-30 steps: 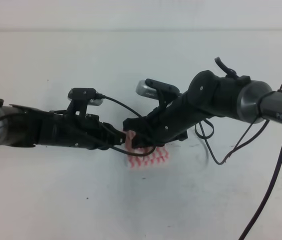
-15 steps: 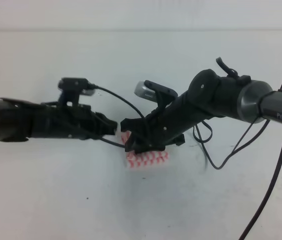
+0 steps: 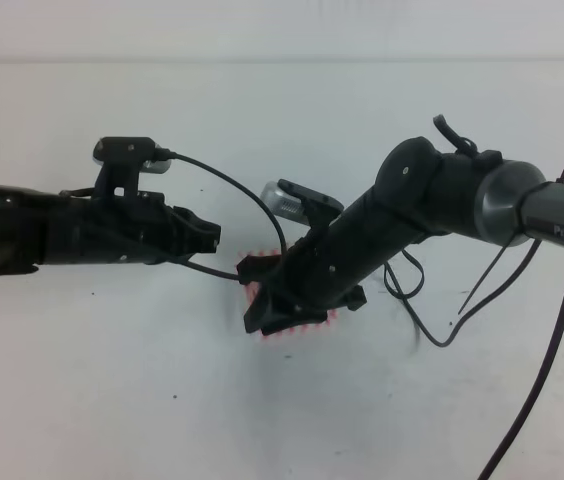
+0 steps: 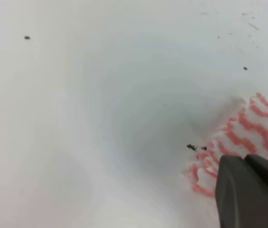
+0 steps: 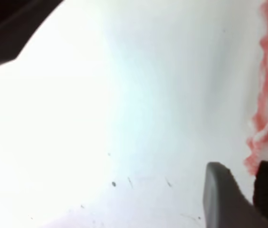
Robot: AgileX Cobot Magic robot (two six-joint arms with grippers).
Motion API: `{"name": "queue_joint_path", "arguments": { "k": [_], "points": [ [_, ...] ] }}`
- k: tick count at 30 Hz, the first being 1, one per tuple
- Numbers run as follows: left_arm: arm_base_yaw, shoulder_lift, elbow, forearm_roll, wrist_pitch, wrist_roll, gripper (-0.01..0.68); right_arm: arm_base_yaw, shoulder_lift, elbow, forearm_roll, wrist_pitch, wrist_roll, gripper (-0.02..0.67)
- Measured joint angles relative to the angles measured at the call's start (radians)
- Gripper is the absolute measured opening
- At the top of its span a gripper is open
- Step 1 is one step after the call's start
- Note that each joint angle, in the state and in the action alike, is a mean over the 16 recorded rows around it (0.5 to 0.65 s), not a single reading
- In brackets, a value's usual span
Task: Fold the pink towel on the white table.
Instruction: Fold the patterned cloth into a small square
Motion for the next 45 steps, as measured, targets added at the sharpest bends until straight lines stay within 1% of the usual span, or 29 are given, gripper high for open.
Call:
{"name": "queue_joint_path", "arguments": {
  "k": [6,14,21,28,37,45],
  "points": [
    [0.001,-0.001,0.000,0.000,0.010,0.000,-0.006,0.000,0.006,-0.001,-0.002,0.008,-0.020,0.089],
    [0.008,-0.025,0.000,-0.006,0.028,-0.002,-0.005,-0.001,0.002,-0.001,-0.023,0.011,-0.028,0.066],
    [0.005,-0.055,0.000,-0.026,0.055,-0.001,-0.005,-0.025,-0.021,-0.001,-0.065,0.025,-0.014,0.034],
    [-0.038,-0.049,0.001,-0.053,0.062,0.009,-0.005,-0.073,-0.040,-0.001,-0.120,0.028,0.012,-0.005],
    [-0.103,0.023,0.001,-0.072,0.020,0.033,-0.006,-0.113,-0.041,-0.001,-0.153,0.009,0.032,-0.022],
    [-0.116,0.073,0.001,-0.068,-0.013,0.045,-0.006,-0.117,-0.043,-0.001,-0.148,-0.003,0.029,-0.021]
  ]
}}
